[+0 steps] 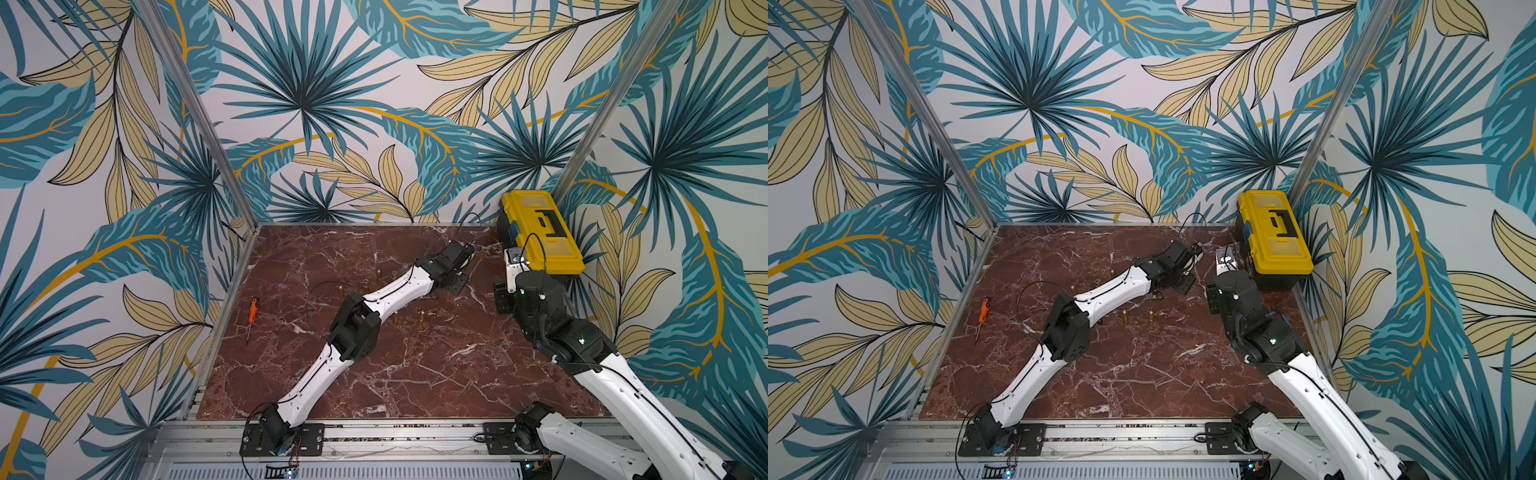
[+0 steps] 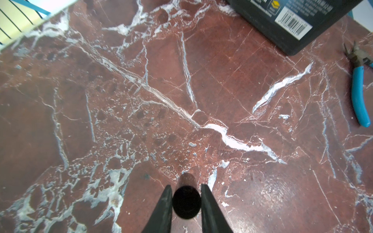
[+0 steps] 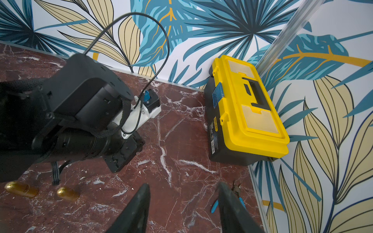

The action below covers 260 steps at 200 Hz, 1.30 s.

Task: Open the lipstick cap
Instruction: Place the cover at the center of the board.

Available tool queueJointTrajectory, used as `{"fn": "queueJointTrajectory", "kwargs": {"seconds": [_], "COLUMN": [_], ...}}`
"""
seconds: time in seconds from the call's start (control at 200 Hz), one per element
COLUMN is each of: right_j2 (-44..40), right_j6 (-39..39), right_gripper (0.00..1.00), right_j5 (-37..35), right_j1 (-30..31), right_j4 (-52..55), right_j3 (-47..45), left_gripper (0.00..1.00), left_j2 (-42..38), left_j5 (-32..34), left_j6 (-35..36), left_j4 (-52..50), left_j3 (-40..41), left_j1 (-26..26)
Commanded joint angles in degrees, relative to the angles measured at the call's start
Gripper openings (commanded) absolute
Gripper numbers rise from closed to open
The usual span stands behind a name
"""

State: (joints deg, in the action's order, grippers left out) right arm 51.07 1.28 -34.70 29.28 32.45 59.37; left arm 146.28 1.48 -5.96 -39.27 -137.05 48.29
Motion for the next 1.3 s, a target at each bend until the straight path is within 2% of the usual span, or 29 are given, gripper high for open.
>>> {"fn": "queueJointTrajectory", "kwargs": {"seconds": [0.0, 0.606, 0.771, 0.911, 1.062, 1.122, 1.297], "right_j2": [-0.5, -0.7, 0.0, 2.8, 3.4, 3.1, 2.8], "right_j6": [-0.5, -0.5, -1.3, -3.5, -7.0, -9.2, -16.4], "right_gripper": [0.56, 0.56, 0.56, 0.57, 0.57, 0.57, 0.57], "right_j5": [-0.3, -0.3, -0.3, 1.7, 12.2, 17.9, 31.8], "right_j1": [-0.2, -0.2, -0.2, -0.5, -3.7, -6.1, -10.4], "right_j4": [-1.6, -1.9, -0.7, 2.4, 6.0, 6.7, 2.7], "right_j3": [-1.2, -1.3, -1.0, 0.6, 1.6, 1.1, -4.0], "left_gripper": [0.27, 0.27, 0.40, 0.53, 0.55, 0.55, 0.58], "left_j2": [1.1, 0.6, -0.9, -4.3, -10.6, -13.7, -20.6], "left_j5": [-0.1, -0.4, -2.5, -3.1, -7.4, -7.2, -12.7], "left_j6": [-0.5, -1.2, 1.2, 0.0, -6.9, -8.6, -12.1], "left_j4": [1.4, 1.8, 1.8, 1.6, 1.0, 1.1, 1.0], "left_j3": [1.0, 3.6, 3.5, 5.8, 9.8, 11.5, 11.8], "left_j1": [-0.2, -0.2, -0.2, -0.2, -1.9, -2.5, -4.4]}}
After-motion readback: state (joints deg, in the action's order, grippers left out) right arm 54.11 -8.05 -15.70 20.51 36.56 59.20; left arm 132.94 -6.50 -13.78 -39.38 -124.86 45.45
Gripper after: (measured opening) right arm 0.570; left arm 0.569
